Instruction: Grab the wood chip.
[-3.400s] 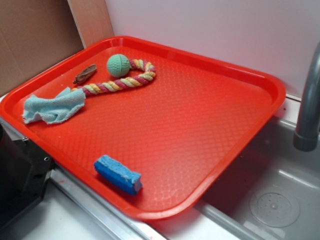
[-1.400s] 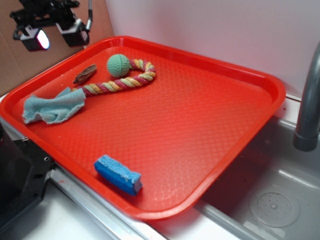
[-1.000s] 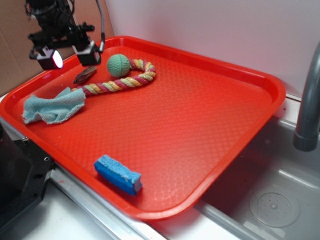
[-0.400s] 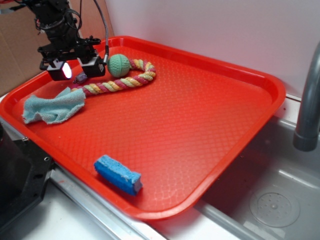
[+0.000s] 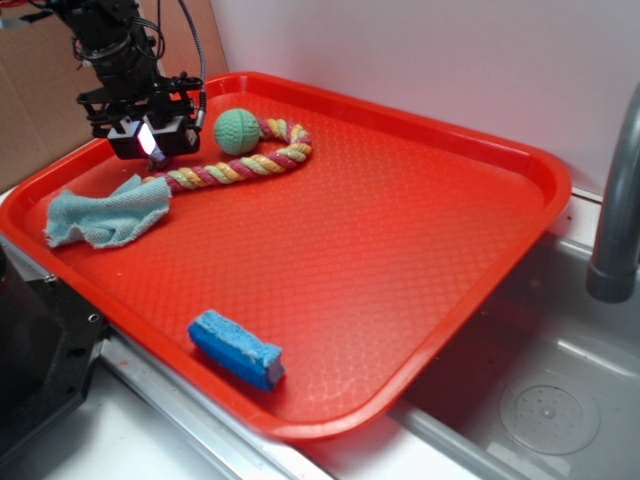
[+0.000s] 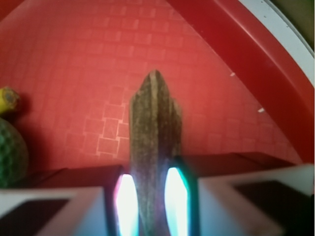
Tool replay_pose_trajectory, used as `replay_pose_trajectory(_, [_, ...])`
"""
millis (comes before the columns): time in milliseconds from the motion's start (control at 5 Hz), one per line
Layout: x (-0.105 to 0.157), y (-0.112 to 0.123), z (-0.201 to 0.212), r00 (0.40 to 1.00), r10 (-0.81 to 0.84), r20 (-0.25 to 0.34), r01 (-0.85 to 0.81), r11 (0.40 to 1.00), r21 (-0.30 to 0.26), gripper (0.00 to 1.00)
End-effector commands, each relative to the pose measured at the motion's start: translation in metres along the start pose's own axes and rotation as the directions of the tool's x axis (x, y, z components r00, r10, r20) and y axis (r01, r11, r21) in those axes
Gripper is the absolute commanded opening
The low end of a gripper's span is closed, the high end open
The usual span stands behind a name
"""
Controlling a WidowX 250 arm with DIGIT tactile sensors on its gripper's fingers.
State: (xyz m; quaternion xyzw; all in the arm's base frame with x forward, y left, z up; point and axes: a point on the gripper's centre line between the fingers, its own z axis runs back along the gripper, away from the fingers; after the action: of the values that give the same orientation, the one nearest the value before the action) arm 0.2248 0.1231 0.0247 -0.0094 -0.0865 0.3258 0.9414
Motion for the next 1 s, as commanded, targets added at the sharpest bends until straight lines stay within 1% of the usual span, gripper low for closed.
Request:
replay_pose_trajectory(0, [-0.004, 0.009, -0.003, 1.000, 0.023, 0.010, -0.023, 1.000, 0.019, 0.00])
replay_pose_trajectory(200, [-0.006, 0.007, 0.003, 0.999, 0.019, 0.028, -0.019, 1.000, 0.009, 0.00])
replay_pose_trajectory(600, [-0.005, -0.009, 0.058, 0.995, 0.041, 0.089, -0.035, 0.997, -0.070, 0.00])
replay_pose_trajectory(800, [-0.013, -0.024, 0.089, 0.994, 0.008, 0.110, 0.005, 0.993, -0.119, 0.00])
